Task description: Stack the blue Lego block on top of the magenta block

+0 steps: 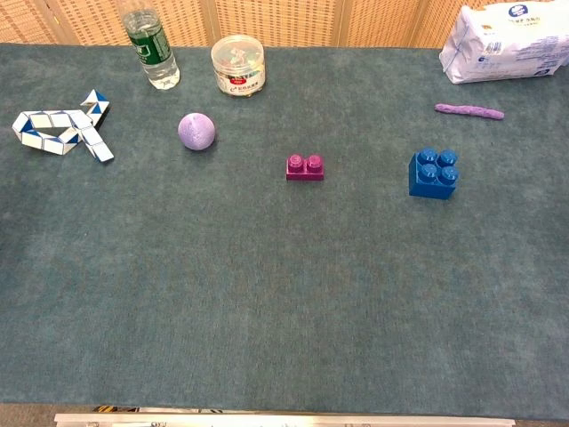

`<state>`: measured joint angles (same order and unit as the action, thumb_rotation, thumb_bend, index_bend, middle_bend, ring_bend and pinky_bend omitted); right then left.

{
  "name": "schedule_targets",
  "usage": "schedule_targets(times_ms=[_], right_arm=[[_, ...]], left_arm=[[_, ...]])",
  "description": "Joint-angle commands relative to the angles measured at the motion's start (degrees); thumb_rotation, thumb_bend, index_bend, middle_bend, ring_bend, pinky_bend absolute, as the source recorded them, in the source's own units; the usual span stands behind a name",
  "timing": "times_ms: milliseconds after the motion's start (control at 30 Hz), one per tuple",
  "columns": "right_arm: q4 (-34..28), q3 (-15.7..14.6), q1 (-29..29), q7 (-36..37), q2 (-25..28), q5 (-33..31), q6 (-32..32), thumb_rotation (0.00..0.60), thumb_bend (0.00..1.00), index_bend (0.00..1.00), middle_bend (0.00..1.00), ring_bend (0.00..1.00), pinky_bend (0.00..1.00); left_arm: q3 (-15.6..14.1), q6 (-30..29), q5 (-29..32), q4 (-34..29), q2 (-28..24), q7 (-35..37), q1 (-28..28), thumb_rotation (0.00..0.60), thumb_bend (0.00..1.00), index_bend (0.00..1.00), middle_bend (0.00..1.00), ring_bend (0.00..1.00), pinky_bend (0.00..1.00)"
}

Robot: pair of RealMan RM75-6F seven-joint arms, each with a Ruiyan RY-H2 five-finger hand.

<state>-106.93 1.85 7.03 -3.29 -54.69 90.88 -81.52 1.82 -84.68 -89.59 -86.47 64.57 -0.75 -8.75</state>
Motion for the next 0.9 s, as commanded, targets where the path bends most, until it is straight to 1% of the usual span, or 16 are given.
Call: schedule_targets(times_ms=[33,300,467,533,633,700,767,833,900], right_arm=[[-0.09,0.04,0.2,-0.18,0.03,0.1,0.21,0.6,0.31,0.22,0.37,0.32,0.46],[-1.1,0.7,0.78,-0.81,0.61,0.14,0.13,0.6,0.31,0.22,0.37,0.32,0.46],[-3.12,1.54,1.36,-2.25,2.06,-1.08,0.64,0.6,0.31,0.22,0.37,0.32,0.46],[-3.66,2.51,1.7,-4.43,2.2,-2.72,0.65,0.6,0.3,0.22,0.38,0.33,0.47],[-4.67,3.86,2.67,-11.98,2.1,-6.3,1.64,0.6,0.26,0.22,0.41,0.39,0.51],[-5.76,4.71,3.55,-17.74,2.08,-8.95,2.44,0.6,0.22,0.22,0.44,0.44,0.57],[-7.02,5.07,3.82,-20.16,1.86,-10.63,2.55,0.6,0.18,0.23,0.48,0.51,0.64],[-6.87,5.71,6.1,-20.83,0.82,-11.23,5.49,0.6,0.15,0.24,0.54,0.58,0.71],[-6.57,6.14,7.46,-22.73,0.22,-12.64,7.1,0.6,0.14,0.24,0.57,0.62,0.75]], left_arm=[[0.05,-0.06,0.18,0.03,0.01,0.0,0.08,0.6,0.15,0.23,0.18,0.17,0.16],[-0.07,-0.25,0.64,0.03,0.01,-0.16,0.51,0.6,0.15,0.23,0.18,0.17,0.16],[0.0,-0.15,0.98,0.05,-0.05,-0.13,0.59,0.6,0.15,0.23,0.18,0.17,0.16],[-0.02,0.05,1.04,0.18,0.01,-0.04,0.53,0.6,0.15,0.23,0.18,0.17,0.16],[-0.05,0.41,1.08,0.38,0.14,-0.07,0.37,0.6,0.15,0.23,0.18,0.17,0.16],[-0.05,0.48,1.01,0.47,0.26,0.02,0.3,0.6,0.15,0.23,0.18,0.17,0.16],[-0.04,0.47,0.96,0.55,0.32,0.08,0.27,0.6,0.15,0.23,0.18,0.17,0.16],[-0.04,0.51,1.05,0.62,0.34,0.08,0.28,0.6,0.15,0.23,0.18,0.17,0.16],[-0.03,0.47,1.16,0.69,0.31,0.12,0.36,0.6,0.15,0.23,0.18,0.17,0.16]])
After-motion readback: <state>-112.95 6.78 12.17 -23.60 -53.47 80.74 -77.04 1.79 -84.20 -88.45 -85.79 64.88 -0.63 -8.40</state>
